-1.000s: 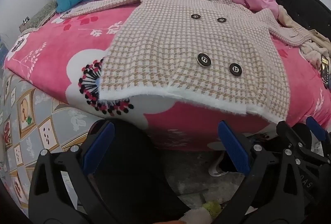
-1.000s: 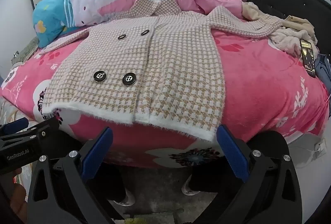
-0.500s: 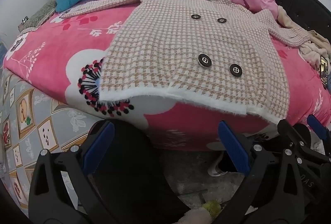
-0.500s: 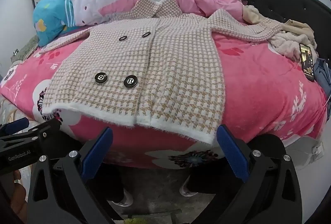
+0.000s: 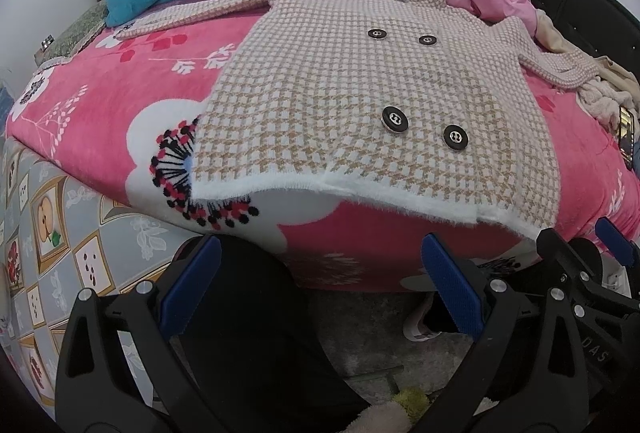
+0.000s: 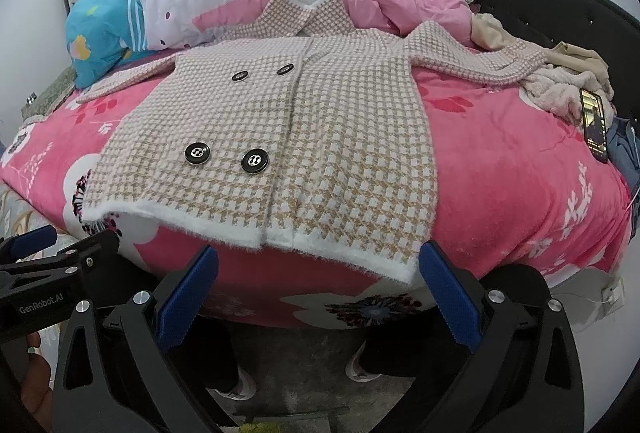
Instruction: Fold large clothes
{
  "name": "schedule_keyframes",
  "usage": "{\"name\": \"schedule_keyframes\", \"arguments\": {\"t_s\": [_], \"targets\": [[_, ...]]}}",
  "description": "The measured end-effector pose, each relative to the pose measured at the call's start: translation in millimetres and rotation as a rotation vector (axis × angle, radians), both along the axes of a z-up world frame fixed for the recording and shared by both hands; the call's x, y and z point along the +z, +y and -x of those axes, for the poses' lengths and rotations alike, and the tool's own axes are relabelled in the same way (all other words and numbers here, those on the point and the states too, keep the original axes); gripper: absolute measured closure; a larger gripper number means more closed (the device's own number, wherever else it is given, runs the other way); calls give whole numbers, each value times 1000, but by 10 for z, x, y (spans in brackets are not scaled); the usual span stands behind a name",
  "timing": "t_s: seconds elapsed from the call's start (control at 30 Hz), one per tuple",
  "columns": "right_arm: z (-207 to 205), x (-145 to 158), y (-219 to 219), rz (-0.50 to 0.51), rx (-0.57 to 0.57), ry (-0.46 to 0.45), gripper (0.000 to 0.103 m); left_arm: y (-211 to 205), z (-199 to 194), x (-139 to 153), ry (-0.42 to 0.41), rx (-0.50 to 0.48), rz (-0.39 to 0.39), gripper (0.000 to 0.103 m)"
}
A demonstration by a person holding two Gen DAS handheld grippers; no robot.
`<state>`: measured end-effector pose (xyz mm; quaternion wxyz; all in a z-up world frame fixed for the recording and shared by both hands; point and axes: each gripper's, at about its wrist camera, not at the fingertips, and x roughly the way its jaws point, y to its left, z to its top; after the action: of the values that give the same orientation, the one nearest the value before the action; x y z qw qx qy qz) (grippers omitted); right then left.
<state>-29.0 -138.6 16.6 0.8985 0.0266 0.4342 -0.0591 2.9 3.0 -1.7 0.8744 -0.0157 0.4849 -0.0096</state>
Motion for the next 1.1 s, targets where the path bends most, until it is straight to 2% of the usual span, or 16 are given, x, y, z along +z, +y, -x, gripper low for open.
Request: {"name": "schedule_keyframes", "arguments": {"t_s": [1.1], "targets": [[-22,24,10,9,-1,-8,6,33,-39,-22,-3,4,-19,6]]}}
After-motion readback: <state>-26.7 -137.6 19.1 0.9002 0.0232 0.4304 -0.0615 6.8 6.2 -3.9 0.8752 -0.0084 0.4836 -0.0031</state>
